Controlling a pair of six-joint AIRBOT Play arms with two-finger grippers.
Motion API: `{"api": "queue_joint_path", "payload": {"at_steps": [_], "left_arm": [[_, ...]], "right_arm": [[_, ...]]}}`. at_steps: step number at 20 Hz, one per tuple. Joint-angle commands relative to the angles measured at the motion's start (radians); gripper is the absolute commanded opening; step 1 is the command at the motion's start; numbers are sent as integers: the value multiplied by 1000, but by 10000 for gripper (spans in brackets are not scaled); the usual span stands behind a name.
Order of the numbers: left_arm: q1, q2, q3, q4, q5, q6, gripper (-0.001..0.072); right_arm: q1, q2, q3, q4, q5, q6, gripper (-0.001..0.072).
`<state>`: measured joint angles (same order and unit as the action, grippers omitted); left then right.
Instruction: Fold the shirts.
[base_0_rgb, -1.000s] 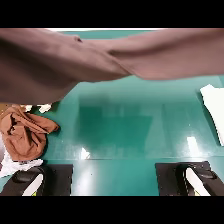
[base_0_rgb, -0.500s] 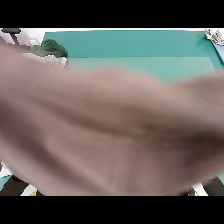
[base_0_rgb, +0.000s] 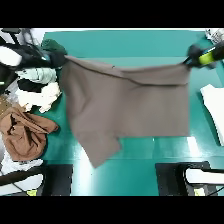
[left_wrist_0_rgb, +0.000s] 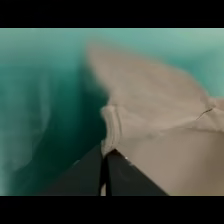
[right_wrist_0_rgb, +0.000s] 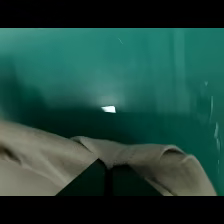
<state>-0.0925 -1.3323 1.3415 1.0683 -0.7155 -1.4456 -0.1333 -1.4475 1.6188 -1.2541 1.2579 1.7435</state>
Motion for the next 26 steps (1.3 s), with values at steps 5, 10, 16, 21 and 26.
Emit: {"api": "queue_joint_path", "payload": {"at_steps": [5, 10, 16, 21, 26], "left_arm": [[-24, -166, -37, -16, 266, 41, 24], [-24, -154, -37, 2, 97, 41, 25], [-24, -123, -37, -6, 68, 40, 24], [-66, -124, -40, 3, 33, 66, 25], [-154, -155, -40, 116, 53, 66, 25]], "right_arm": [[18, -284, -85, -3, -177, -88, 15], [-82, -290, -85, 3, -188, -88, 15], [-130, -290, -16, 6, -189, -89, 16], [-114, -348, 143, 5, -124, -88, 15], [-112, -507, 344, 0, 96, -89, 15]]}}
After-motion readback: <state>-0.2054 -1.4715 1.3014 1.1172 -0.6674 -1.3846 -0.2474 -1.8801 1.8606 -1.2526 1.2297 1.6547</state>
